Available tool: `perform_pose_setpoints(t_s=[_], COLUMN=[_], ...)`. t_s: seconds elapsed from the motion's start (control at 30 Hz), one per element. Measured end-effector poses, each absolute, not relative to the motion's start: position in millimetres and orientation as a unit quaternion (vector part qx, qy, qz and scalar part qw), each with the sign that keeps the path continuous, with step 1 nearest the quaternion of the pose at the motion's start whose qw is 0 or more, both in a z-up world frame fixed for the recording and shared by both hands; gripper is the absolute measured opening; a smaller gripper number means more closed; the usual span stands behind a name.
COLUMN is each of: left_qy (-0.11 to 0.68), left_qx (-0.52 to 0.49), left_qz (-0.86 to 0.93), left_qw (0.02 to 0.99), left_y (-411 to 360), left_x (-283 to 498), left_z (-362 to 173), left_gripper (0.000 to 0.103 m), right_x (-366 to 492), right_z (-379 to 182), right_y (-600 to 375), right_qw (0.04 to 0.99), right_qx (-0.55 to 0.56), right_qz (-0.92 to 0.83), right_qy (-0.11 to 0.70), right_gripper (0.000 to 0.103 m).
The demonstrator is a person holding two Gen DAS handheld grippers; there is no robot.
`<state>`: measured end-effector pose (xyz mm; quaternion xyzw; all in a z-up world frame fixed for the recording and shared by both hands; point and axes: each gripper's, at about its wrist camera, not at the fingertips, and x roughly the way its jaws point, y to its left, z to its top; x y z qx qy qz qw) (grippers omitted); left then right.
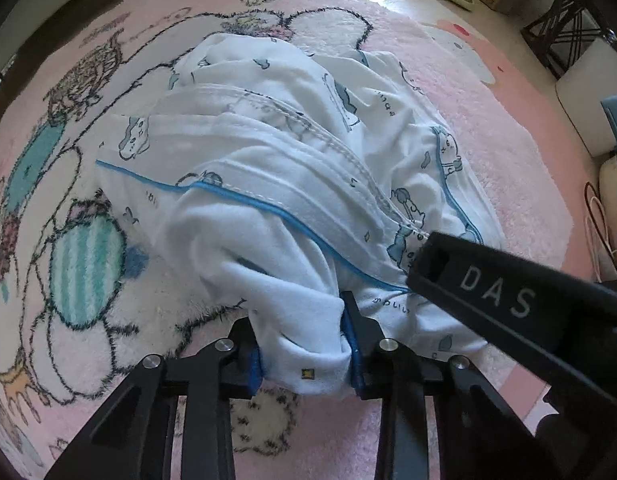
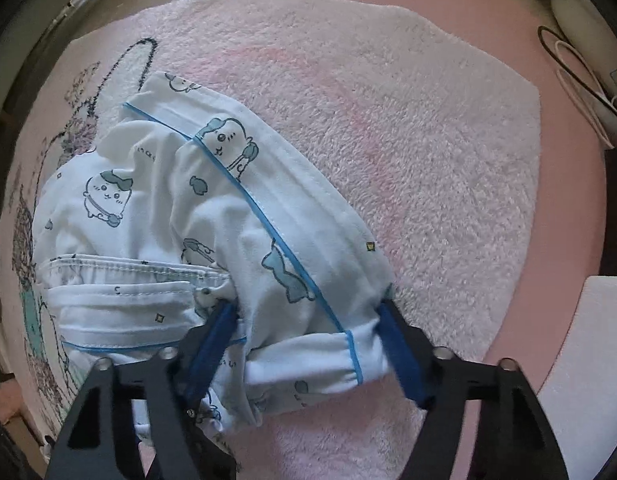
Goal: Fold clothes
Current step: 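Close the right tool on the garment edge while the left tool closes beside it, then lift the gripped garment edge with both tools and shake it out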
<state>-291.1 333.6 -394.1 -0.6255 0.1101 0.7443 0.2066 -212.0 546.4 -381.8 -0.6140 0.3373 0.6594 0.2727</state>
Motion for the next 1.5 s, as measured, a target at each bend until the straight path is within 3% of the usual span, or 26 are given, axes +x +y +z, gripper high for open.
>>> perform_pose_setpoints(t_s=[0.03, 0.1, 0.3, 0.57, 0.9, 1.1, 1.23, 1.5], left_qy=[0.111, 0.107, 0.071, 0.033, -0.032, -0.05, -0.046, -0.07], left_qx=[-0.624, -0.622, -0.633, -0.623, -0.575, -0.541, -0.523, -0.487], left_qz=[0.745, 0.747, 0.744, 0.753, 0.782, 0.801, 0.809, 0.828], left_qw=[0.208, 0.208, 0.199, 0.21, 0.238, 0.253, 0.265, 0.27], left_y=[335.3, 346.9, 329.5, 302.9, 285.4, 277.4, 270.4, 232.4], left_x=[-293.9, -282.7, -289.8, -281.8, -243.1, -252.9, -261.2, -276.4], left_z=[-392.5, -384.5, -383.6, -361.1, -304.4, -282.6, -267.4, -225.8], left_gripper=[0.028, 0.027, 0.025, 0.023, 0.022, 0.021, 0.021, 0.021], right_x=[-219.5, -226.9, -238.3, -241.0, -272.8, -264.4, -236.3, -270.4], right_z=[-381.2, -377.9, -373.5, -360.7, -303.4, -293.5, -250.9, -229.1], right_y=[539.8, 533.1, 519.8, 518.6, 460.5, 447.4, 436.7, 377.3], right_qw=[0.27, 0.257, 0.221, 0.188, 0.164, 0.143, 0.138, 0.107], right_qx=[-0.617, -0.622, -0.636, -0.633, -0.613, -0.595, -0.58, -0.543], right_qz=[0.661, 0.667, 0.673, 0.681, 0.719, 0.747, 0.76, 0.8], right_qy=[0.33, 0.321, 0.306, 0.316, 0.285, 0.26, 0.259, 0.233], right_gripper=[0.051, 0.026, 0.014, 0.012, 0.012, 0.012, 0.012, 0.012])
